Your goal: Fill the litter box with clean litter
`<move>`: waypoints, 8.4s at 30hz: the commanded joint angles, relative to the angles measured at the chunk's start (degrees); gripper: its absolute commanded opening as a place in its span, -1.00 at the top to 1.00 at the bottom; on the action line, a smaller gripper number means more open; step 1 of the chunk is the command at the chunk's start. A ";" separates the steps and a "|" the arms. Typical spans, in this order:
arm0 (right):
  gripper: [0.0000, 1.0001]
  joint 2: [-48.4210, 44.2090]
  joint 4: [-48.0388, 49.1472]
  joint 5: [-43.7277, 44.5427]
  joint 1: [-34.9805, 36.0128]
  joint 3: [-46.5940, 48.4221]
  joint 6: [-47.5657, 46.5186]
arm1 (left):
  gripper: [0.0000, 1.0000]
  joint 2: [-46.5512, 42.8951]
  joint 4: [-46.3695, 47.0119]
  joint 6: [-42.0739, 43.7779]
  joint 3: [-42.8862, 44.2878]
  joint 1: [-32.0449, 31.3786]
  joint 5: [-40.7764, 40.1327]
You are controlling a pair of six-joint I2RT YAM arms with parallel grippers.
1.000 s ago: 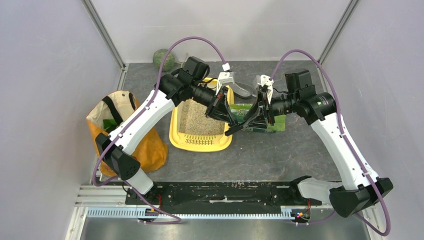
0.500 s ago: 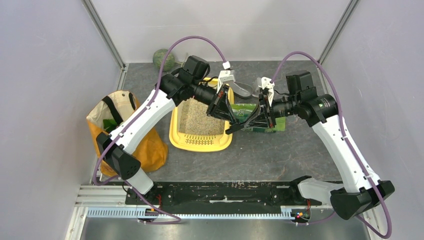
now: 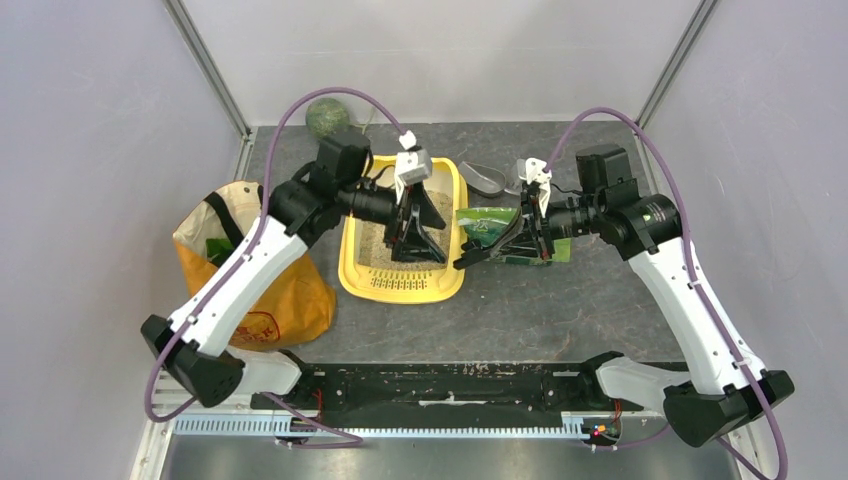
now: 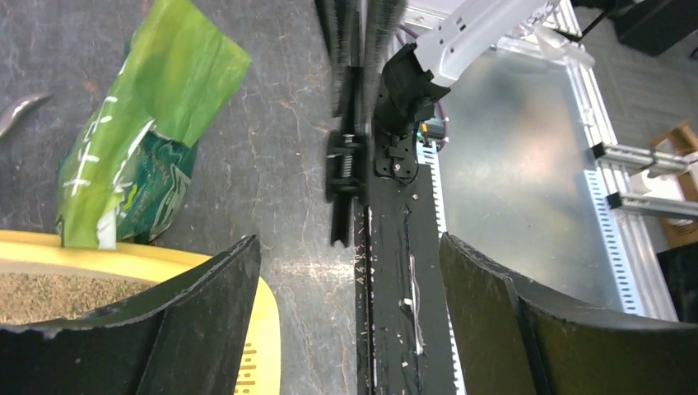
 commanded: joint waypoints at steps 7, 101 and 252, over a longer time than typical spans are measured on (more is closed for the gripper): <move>0.91 -2.08 4.20 0.05 0.06 -0.43 2.32 | -0.74 -2.58 14.70 -4.12 -4.57 -9.42 -15.51; 0.07 21.73 -8.67 17.58 -17.09 7.18 -28.18 | 0.96 30.50 -10.41 42.01 30.08 -3.14 -11.26; 1.00 19.52 -7.10 14.04 -20.28 6.76 -28.65 | -0.32 22.10 -10.72 31.31 19.50 -2.81 -22.68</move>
